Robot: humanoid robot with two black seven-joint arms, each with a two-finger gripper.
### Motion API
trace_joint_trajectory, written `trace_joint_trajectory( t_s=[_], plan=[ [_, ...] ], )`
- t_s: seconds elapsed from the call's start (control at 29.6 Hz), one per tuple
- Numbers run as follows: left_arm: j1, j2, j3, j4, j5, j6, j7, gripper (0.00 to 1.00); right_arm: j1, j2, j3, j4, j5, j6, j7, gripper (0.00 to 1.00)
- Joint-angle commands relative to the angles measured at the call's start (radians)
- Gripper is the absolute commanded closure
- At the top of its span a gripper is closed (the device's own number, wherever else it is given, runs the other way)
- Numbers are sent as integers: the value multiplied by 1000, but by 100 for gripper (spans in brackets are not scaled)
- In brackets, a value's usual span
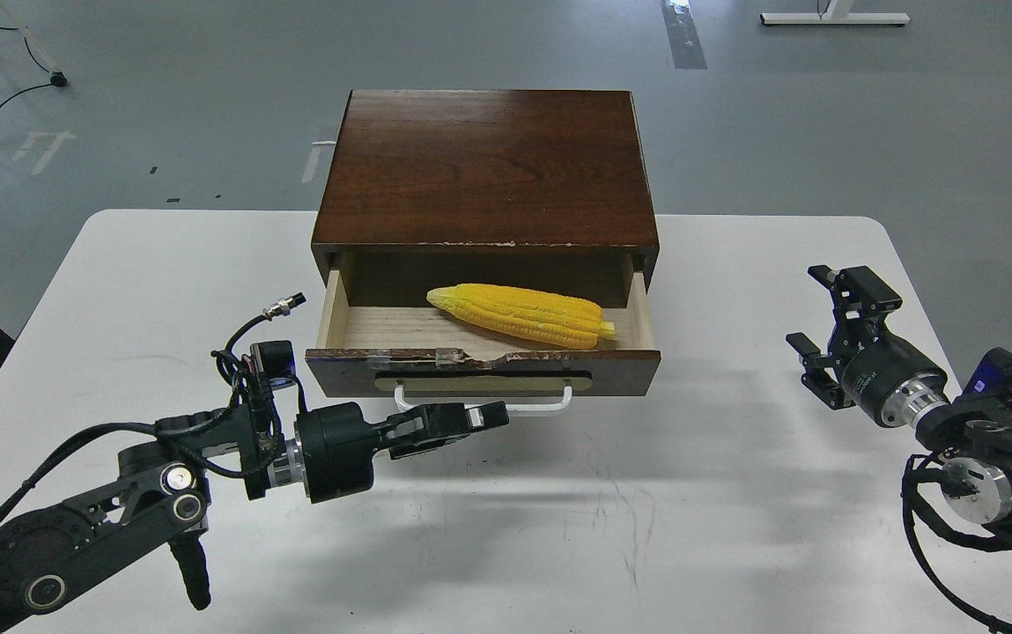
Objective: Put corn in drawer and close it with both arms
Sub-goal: 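Position the left gripper against the drawer front below the handle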
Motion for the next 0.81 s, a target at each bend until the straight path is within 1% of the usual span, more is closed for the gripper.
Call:
trace_joint_trajectory(
  t_s=[0.0,0.2,0.78],
  plan=[
    [2,8,3,-3,-1,-19,-4,100,0,-1,0,0,0,0,0,1],
    [5,10,0,-5,0,-50,-9,100,-2,-1,0,0,0,0,0,1],
    [4,5,-5,6,3,-21,-6,100,-9,0,0,0,0,0,0,1]
  ],
)
